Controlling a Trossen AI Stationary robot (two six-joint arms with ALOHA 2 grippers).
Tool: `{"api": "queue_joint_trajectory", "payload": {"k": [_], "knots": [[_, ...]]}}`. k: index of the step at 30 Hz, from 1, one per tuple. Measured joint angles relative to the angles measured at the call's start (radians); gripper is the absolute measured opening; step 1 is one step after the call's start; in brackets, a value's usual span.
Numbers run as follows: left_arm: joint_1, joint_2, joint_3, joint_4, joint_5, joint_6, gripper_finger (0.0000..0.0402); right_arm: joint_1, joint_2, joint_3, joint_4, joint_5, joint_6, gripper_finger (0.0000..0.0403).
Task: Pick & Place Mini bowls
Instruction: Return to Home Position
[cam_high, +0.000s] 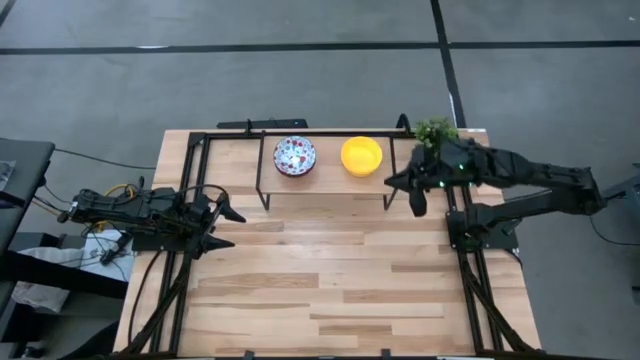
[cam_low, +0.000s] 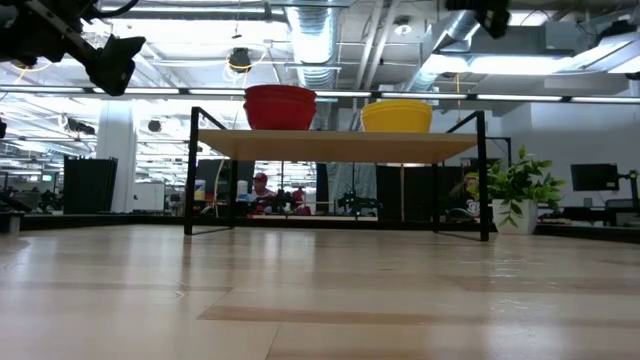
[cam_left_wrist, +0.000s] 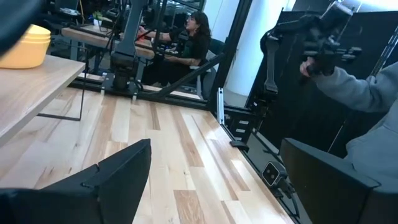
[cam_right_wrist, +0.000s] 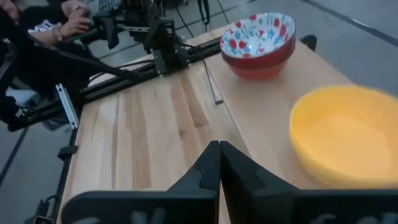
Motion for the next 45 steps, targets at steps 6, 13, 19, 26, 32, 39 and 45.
{"api": "queue_joint_trajectory", "payload": {"k": [6, 13, 19, 26, 32, 39, 45], "knots": [[0.000, 0.000, 0.000, 0.000, -0.004, -0.007, 0.0356, 0.101, -0.155, -0.170, 0.053, 0.135, 0.087, 0.0000], [0.000, 0.000, 0.000, 0.000, -0.024, -0.006, 0.0356, 0.205, -0.372, -0.335, 0.120, 0.279, 0.111, 0.0000], [0.000, 0.000, 0.000, 0.001, -0.033, 0.004, 0.0356, 0.240, -0.504, -0.514, 0.313, 0.186, 0.133, 0.0000], [0.000, 0.000, 0.000, 0.002, -0.034, 0.004, 0.0356, 0.233, -0.517, -0.681, 0.373, 0.137, 0.223, 0.0000], [0.000, 0.000, 0.000, 0.008, -0.034, 0.003, 0.0356, 0.233, -0.676, -0.701, 0.398, 0.134, 0.135, 0.0000], [0.000, 0.000, 0.000, 0.008, -0.044, 0.023, 0.0356, 0.233, -0.915, -0.731, 0.262, 0.141, 0.192, 0.0000], [0.000, 0.000, 0.000, 0.008, -0.083, 0.056, 0.0356, 0.233, -0.900, -0.813, 0.300, 0.168, 0.182, 0.0000]]}}
